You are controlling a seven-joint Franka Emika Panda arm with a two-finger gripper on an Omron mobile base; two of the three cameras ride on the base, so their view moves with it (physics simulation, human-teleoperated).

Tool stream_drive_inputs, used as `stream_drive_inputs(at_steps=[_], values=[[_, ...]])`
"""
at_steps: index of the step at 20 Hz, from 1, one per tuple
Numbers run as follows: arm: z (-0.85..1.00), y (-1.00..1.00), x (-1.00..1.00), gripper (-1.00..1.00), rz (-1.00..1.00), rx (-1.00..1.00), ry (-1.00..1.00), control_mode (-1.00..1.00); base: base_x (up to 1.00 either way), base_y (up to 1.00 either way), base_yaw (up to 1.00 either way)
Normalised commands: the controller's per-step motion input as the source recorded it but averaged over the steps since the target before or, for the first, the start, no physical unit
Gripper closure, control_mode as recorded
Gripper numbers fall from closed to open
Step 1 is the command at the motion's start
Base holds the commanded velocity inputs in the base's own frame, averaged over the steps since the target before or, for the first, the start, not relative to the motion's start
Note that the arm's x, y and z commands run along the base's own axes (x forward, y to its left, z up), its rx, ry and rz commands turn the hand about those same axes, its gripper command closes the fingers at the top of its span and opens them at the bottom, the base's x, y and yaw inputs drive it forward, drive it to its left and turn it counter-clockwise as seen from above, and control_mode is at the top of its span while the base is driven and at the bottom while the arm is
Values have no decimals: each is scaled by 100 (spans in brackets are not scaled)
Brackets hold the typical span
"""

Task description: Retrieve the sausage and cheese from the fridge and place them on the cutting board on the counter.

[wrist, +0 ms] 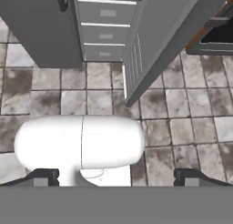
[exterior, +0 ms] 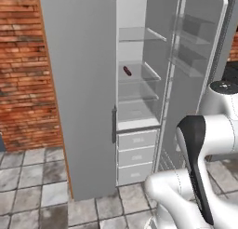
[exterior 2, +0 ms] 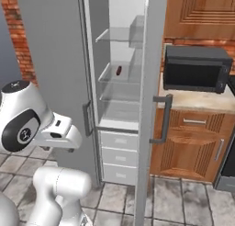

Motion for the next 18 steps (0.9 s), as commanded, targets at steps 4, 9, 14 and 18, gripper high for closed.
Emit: stream_drive_inputs(at_steps=[4,9,14,18], values=[[0,0,0,-100,0,0,0,100,72,48,-12],[0,0,0,-100,0,0,0,100,95,31,-14],[0,0,0,-100,0,0,0,100,97,-6,-12],[0,0,0,-100,0,0,0,100,79,-2,-9]])
